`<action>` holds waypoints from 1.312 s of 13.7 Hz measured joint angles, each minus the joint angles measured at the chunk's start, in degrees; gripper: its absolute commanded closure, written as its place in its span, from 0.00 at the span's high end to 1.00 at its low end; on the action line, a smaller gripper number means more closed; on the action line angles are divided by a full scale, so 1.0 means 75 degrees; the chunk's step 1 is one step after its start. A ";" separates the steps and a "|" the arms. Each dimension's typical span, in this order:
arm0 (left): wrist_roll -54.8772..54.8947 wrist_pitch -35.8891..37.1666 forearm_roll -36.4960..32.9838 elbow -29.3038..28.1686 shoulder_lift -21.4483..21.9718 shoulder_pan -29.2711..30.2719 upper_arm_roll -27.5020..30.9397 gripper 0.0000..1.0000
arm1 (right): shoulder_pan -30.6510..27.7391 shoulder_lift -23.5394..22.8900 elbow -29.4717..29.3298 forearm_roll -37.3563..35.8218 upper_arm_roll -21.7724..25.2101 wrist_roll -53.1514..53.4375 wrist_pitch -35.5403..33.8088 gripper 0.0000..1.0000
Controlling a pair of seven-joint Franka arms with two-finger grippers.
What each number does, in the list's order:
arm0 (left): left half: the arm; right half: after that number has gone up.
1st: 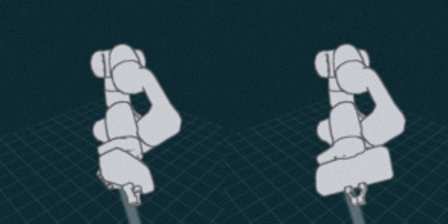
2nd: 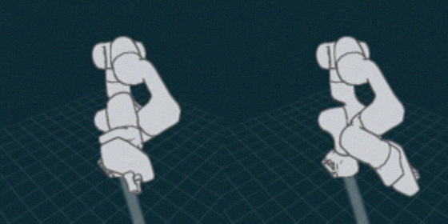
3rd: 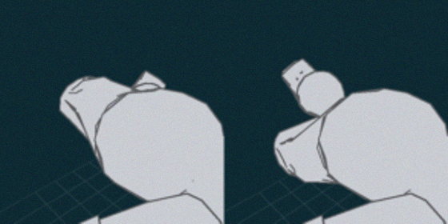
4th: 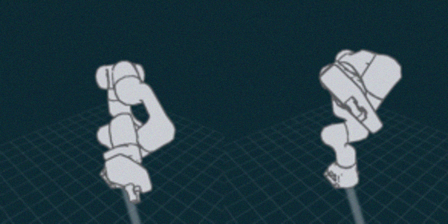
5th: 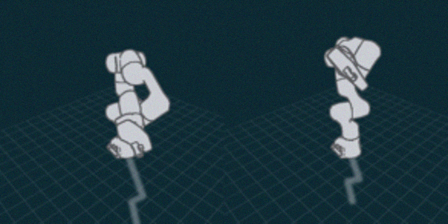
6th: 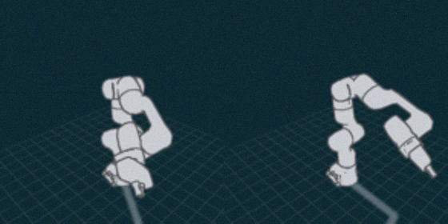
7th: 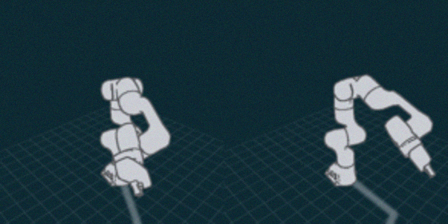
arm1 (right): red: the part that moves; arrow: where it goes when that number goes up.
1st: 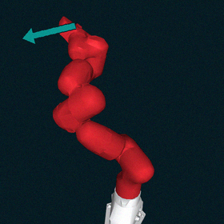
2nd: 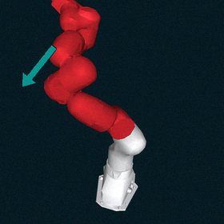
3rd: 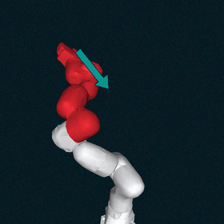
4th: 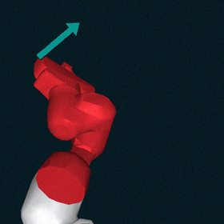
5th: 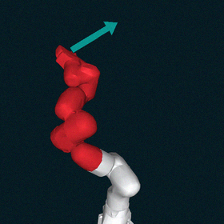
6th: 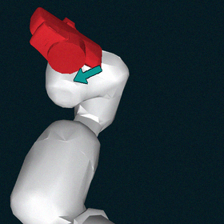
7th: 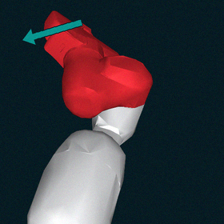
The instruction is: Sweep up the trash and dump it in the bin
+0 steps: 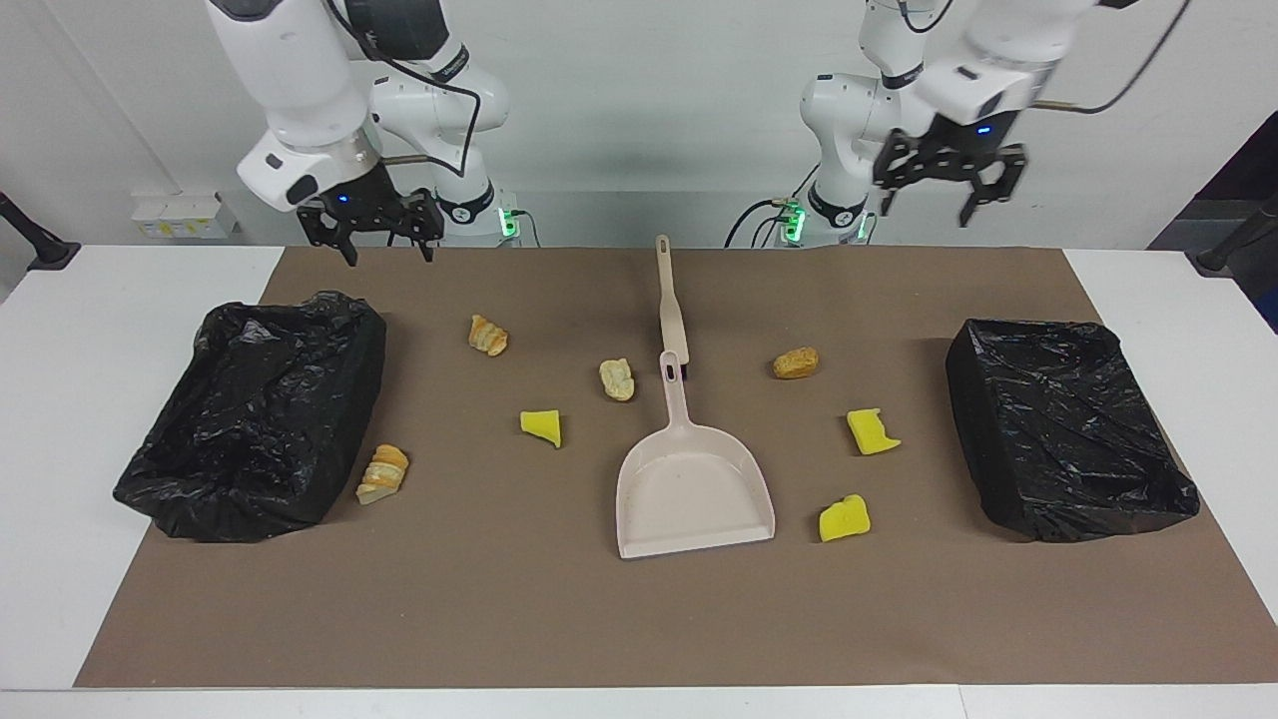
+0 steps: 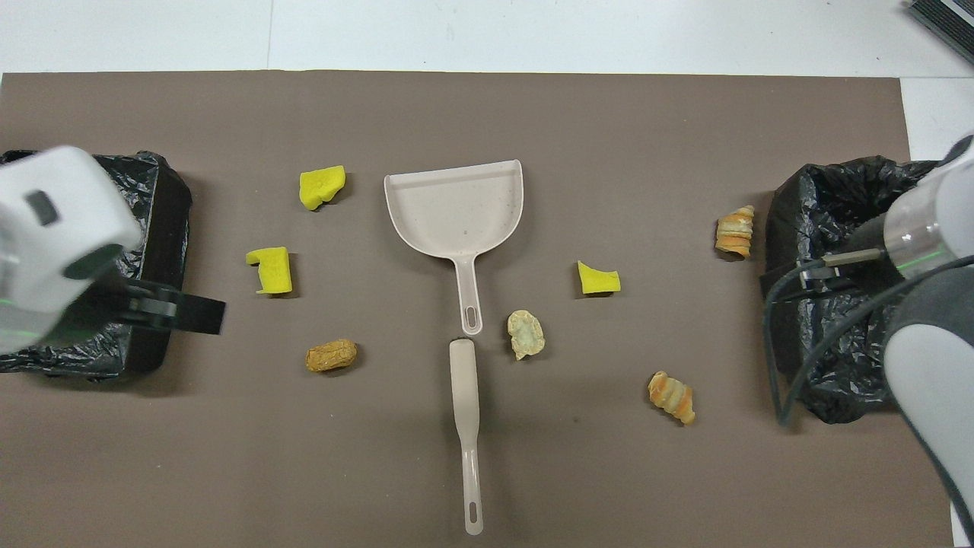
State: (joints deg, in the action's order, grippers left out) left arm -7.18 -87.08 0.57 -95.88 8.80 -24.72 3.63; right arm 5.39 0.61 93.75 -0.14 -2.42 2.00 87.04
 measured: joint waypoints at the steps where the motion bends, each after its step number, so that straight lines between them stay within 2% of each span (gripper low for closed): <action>1: -0.0443 -0.0330 0.0001 -0.0570 0.0207 -0.0372 -0.0039 1.00 | 0.0162 -0.0146 0.0006 0.0006 -0.0022 0.0110 0.0174 1.00; 3: -0.1413 -0.1027 0.0008 -0.1639 0.0463 -0.1084 -0.0230 1.00 | 0.0548 -0.0470 0.0014 0.0016 -0.0040 0.0537 0.0575 1.00; 7: -0.3197 -0.2672 0.0009 -0.3379 0.0567 -0.2574 -0.0483 1.00 | 0.1500 -0.1113 0.0020 0.0021 -0.0071 0.1733 0.1399 1.00; 10: -0.4113 -0.3805 0.0009 -0.4301 0.0474 -0.3450 -0.0486 1.00 | 0.2087 -0.1561 -0.0030 0.0129 -0.0095 0.2293 0.1983 1.00; 13: -0.4793 -0.4896 0.0009 -0.4770 -0.0124 -0.4170 -0.0492 1.00 | 0.2621 -0.2153 -0.0349 0.0540 -0.0099 0.2740 0.2434 1.00; 15: -0.4866 -0.5263 0.0009 -0.4870 -0.0559 -0.4339 -0.0490 1.00 | 0.3022 -0.2558 -0.0546 0.0540 -0.0100 0.3194 0.2694 1.00; 18: -0.4866 -0.5464 0.0009 -0.5136 -0.0699 -0.4343 -0.0474 1.00 | 0.3489 -0.3037 -0.0614 0.0465 -0.0093 0.3593 0.3094 1.00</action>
State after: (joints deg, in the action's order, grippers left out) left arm -43.67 -128.06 0.64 -134.40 3.55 -57.30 0.08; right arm 31.55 -22.17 89.15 3.35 -3.12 28.95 110.25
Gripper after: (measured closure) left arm 0.000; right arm 0.000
